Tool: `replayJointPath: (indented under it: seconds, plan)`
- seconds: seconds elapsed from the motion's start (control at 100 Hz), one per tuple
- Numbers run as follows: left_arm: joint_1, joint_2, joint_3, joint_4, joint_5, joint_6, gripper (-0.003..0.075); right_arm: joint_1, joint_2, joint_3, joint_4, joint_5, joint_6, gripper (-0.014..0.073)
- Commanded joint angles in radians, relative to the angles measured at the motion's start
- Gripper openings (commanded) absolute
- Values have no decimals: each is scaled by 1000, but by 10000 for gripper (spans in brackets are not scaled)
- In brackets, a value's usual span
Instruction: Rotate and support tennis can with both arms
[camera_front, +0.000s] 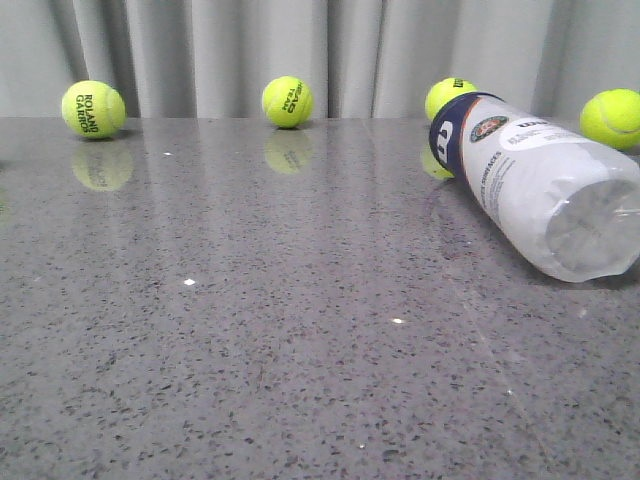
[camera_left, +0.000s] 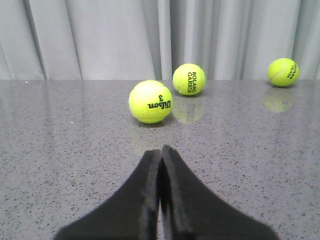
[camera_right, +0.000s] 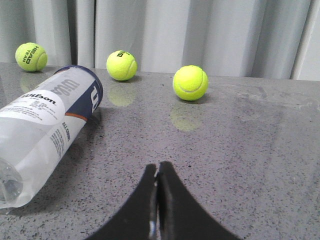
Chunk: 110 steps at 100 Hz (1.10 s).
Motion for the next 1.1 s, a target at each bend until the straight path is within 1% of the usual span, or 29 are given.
replayJointPath:
  seconds: [0.0, 0.51, 0.86, 0.98, 1.04, 1.09]
  plan:
    - [-7, -33, 46, -7, -84, -3, -20, 0, -29, -17, -2, -79, -3, -68]
    - [-7, -33, 46, -7, -84, -3, -20, 0, -29, -17, -2, -85, -4, -68]
    - [-7, -33, 46, -7, -84, -3, -20, 0, -29, -17, -2, -228, -2, -68]
    - [-7, -33, 46, -7, -84, -3, -20, 0, -29, -27, 1, -315, 6, -67]
    - [-7, -33, 46, -7, -84, -3, -20, 0, -22, -54, 2, -290, 16, -58]
    - [-7, -33, 46, -7, -84, -3, -20, 0, -13, -90, 2, -230, 17, -58]
